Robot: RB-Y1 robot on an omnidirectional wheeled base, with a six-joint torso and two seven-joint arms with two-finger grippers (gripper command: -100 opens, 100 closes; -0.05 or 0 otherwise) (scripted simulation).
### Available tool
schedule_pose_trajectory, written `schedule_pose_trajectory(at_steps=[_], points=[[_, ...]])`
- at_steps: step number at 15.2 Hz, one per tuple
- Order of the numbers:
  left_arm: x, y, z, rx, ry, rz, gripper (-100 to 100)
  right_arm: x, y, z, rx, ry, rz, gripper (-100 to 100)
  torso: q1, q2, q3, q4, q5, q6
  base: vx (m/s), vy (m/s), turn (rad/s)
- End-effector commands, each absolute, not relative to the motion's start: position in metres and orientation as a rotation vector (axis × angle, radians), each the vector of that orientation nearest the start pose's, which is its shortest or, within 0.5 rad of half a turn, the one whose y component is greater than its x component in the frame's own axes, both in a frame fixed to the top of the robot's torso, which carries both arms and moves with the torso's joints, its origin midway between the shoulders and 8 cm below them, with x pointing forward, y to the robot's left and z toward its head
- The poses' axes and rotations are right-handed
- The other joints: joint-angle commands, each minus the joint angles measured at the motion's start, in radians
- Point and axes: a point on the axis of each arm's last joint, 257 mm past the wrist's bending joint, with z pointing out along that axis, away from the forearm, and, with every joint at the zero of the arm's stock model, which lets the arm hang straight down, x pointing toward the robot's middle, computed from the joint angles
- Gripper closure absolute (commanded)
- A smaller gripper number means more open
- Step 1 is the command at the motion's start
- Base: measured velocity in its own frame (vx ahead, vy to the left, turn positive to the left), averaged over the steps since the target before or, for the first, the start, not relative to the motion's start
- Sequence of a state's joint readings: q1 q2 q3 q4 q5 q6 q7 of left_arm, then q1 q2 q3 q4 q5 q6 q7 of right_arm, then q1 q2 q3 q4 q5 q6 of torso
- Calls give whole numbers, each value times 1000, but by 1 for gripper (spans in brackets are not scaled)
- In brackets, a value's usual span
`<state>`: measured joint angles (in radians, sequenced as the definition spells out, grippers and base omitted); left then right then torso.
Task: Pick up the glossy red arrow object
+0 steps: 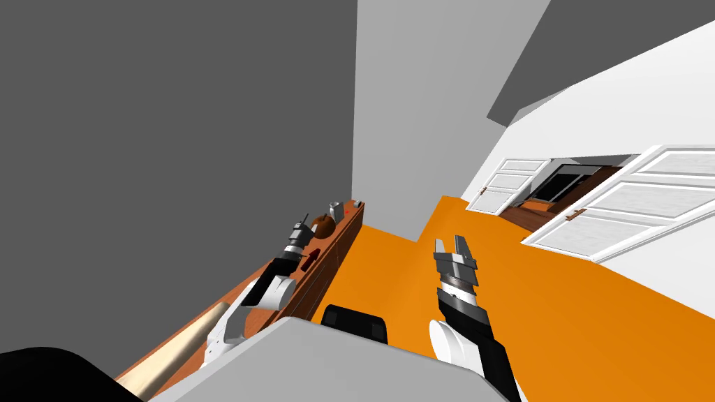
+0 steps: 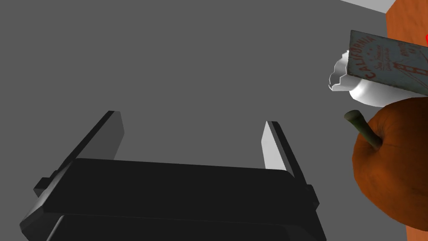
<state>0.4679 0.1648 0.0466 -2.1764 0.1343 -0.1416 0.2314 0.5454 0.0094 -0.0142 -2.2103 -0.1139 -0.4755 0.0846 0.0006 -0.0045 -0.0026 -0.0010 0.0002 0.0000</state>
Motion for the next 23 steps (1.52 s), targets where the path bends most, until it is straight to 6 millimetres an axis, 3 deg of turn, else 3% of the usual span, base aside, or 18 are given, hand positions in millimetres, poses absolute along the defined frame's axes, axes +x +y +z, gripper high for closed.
schedule_pose_trajectory(at_steps=[1, 3, 4, 5, 10, 12, 15, 17, 18, 19, 23], points=[[410, 324, -111, -1177, 888, -1371, -100, 351, -308, -27, 811, 646, 1229, 0, 0, 0, 0, 0, 0, 0, 62, 6, -18], [411, 324, -113, -1186, 894, -1366, -100, 351, -308, -27, 811, 646, 1229, 0, 0, 0, 0, 0, 0, 0, 55, 4, -12], [413, 335, -129, -1244, 907, -1343, -100, 351, -308, -27, 811, 646, 1229, 0, 0, 0, 0, 0, 0, 0, 48, 1, -14], [413, 335, -131, -1249, 910, -1341, -100, 351, -308, -27, 811, 646, 1229, 0, 0, 0, 0, 0, 0, 0, 48, -1, -15], [412, 368, -185, -1446, 933, -1260, -100, 351, -308, -27, 811, 646, 1229, 0, 0, -1, 0, 0, 0, 0, 67, 5, -20], [411, 368, -189, -1460, 941, -1252, -100, 351, -308, -27, 811, 646, 1229, 0, 0, -1, -1, 0, 0, 0, 67, 5, -8], [405, 391, -224, -1594, 935, -1198, -100, 351, -308, -27, 811, 646, 1229, 0, 0, 0, 0, 0, 0, 0, 63, 1, -20], [404, 391, -230, -1615, 946, -1185, -100, 351, -308, -27, 811, 646, 1229, 0, 0, -1, 0, 0, 0, 0, 58, 3, -11], [398, 402, -248, -1685, 938, -1155, -100, 351, -308, -27, 811, 646, 1229, 0, 0, 0, 0, 0, 0, 0, 58, 0, -20], [398, 402, -251, -1695, 943, -1148, -100, 351, -308, -27, 811, 646, 1229, 0, 0, 0, 0, 0, 0, 0, 60, 3, -17], [382, 422, -293, -1860, 926, -1072, -100, 351, -308, -27, 811, 646, 1229, 0, 0, -2, -1, 0, 0, 0, 81, 4, -22]])
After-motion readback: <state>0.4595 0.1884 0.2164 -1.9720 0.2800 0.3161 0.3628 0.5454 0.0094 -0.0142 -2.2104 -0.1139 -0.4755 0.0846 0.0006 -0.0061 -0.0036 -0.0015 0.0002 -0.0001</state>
